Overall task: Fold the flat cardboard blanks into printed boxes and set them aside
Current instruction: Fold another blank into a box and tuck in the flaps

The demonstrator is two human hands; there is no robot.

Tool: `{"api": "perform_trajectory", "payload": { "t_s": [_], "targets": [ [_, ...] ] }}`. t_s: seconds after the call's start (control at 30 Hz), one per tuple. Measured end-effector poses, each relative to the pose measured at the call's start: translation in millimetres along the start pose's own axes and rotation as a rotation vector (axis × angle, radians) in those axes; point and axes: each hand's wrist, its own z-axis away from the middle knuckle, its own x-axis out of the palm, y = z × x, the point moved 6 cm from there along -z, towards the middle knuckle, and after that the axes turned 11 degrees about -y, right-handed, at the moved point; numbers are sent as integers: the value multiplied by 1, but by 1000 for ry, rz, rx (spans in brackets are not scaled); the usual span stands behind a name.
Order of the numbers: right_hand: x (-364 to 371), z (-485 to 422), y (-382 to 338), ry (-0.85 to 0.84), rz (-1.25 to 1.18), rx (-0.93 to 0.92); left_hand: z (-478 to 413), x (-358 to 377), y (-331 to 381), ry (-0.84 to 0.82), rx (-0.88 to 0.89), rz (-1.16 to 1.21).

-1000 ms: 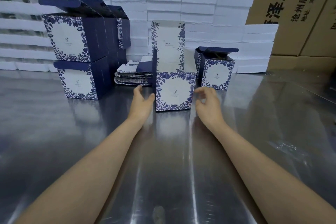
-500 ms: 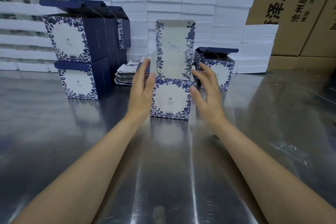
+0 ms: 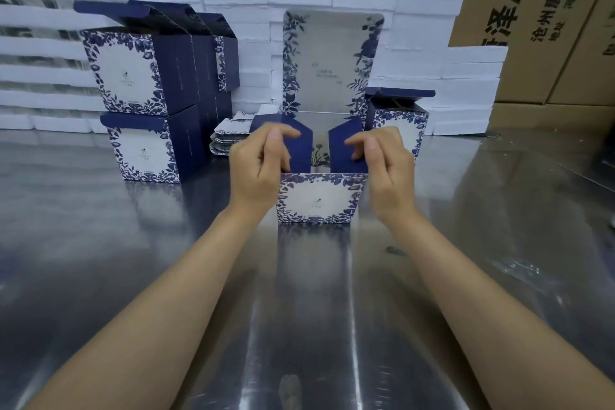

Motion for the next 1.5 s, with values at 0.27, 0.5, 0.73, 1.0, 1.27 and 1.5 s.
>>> {"api": "perform_trajectory", "payload": {
  "t_s": [0.27, 0.5, 0.73, 1.0, 1.27, 1.5],
  "targets": [
    [16, 6, 22, -191, 2, 162, -1, 9, -11, -163, -136, -84],
    [6, 3, 17, -122, 258, -46, 2, 7, -6, -182, 7, -199],
    [-6, -1, 11, 10, -158, 185, -4, 2, -8, -118, -70, -45],
    [0, 0, 20, -118, -117, 233, 0, 9, -35, -285, -181, -18],
    [8, 2, 33, -165, -158, 248, -4, 13, -43, -218, -190, 4],
    [10, 2, 37, -113, -205, 244, -3, 15, -48, -212, -254, 59]
  ]
}}
